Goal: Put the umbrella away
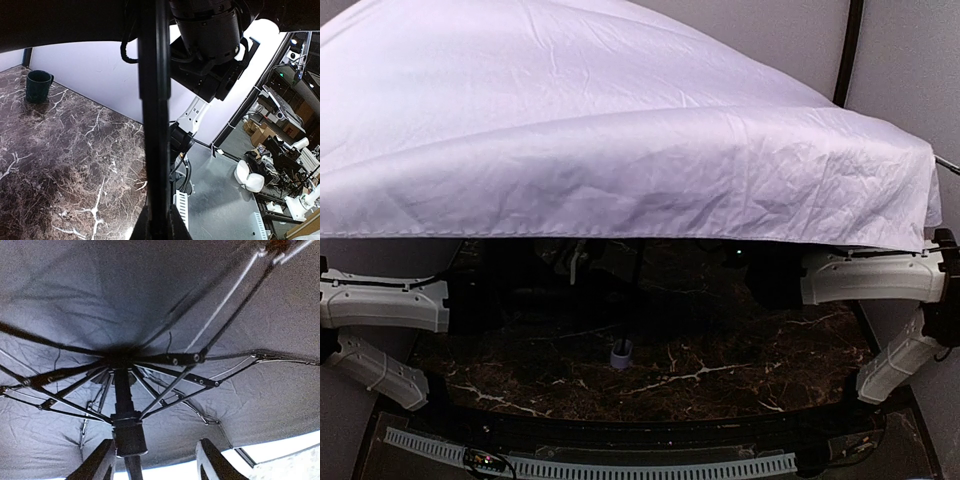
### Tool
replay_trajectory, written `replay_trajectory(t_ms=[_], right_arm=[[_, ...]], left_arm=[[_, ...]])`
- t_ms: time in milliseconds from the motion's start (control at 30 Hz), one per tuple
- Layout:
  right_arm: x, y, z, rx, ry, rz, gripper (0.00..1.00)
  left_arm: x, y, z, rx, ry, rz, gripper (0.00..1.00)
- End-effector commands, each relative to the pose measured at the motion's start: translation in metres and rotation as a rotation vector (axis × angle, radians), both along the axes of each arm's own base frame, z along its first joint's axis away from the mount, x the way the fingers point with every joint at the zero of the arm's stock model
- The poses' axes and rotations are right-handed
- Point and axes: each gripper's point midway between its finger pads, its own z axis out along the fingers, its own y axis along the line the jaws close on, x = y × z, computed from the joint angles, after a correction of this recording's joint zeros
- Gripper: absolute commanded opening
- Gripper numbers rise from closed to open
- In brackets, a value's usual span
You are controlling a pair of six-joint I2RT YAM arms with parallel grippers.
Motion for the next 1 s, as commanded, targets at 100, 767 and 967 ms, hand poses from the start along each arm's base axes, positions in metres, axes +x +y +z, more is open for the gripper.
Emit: replay_trajectory(t_ms=[100, 767, 967], right_arm=[[0.002, 0.005, 0.024, -0.024, -0.064, 0.006, 0.64], [0.013, 0.008, 0.010, -0.088, -0.023, 0.021, 0.00], [0.018, 0.029, -0.019, -0.353, -0.004, -0.016, 0.01]], left_arm=[[-0.006, 0.009, 0.041, -0.095, -0.111, -0.003, 0.00], [-0.004, 0.013, 0.047, -0.109, -0.113, 0.023, 0.00], [0.002, 0.015, 0.061, -0.127, -0.126, 0.062, 0.00]])
